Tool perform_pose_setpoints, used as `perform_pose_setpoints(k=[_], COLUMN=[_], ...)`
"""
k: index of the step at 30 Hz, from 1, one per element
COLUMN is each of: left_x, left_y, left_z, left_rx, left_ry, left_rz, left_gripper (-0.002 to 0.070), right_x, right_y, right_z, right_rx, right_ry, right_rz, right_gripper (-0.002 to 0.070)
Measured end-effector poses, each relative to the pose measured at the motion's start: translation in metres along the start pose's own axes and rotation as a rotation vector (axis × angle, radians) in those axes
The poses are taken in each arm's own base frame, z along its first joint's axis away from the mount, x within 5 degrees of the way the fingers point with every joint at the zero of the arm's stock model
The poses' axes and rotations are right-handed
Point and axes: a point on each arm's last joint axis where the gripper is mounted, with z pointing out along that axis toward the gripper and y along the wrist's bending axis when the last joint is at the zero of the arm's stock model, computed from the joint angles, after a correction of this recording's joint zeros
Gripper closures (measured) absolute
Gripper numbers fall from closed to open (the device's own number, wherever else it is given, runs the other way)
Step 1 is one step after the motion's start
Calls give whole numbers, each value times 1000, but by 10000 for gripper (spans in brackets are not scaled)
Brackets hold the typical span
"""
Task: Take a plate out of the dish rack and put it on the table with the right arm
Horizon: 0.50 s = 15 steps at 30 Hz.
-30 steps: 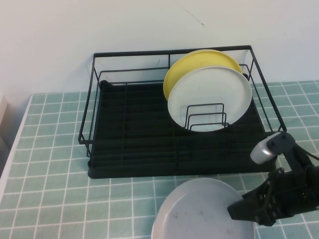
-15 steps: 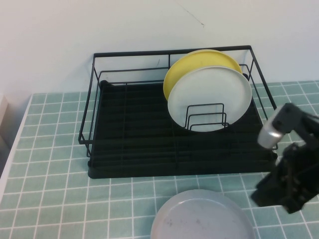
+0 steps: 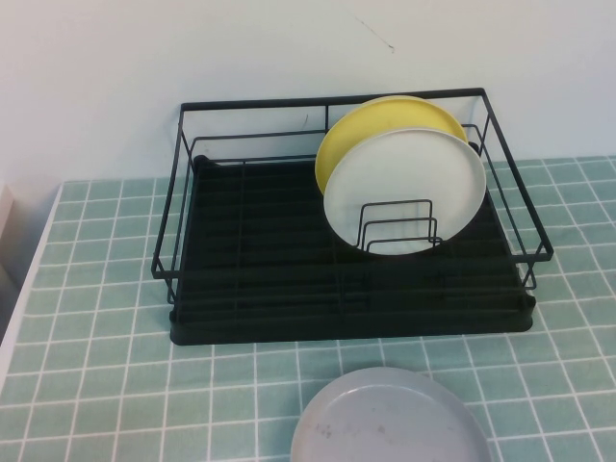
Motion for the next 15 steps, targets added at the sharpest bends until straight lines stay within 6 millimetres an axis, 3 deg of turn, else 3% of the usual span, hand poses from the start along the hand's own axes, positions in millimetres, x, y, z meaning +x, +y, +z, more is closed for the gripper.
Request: perform_pose_setpoints(k=[6,11,15], left_x=[0,0,0], left_y=[0,0,0], left_z=[0,0,0], left_rx=[0,0,0], left_ry=[0,0,0], left_rz=[0,0,0], left_gripper=[678,678,678], right_x=[20,36,54], right_y=[20,32,31], right_z=[-30,-34,-24], right_rx=[67,15,20], right_ry=[-136,-103,-12], right_rz=[-35,-31,-4], right_gripper=[678,678,678])
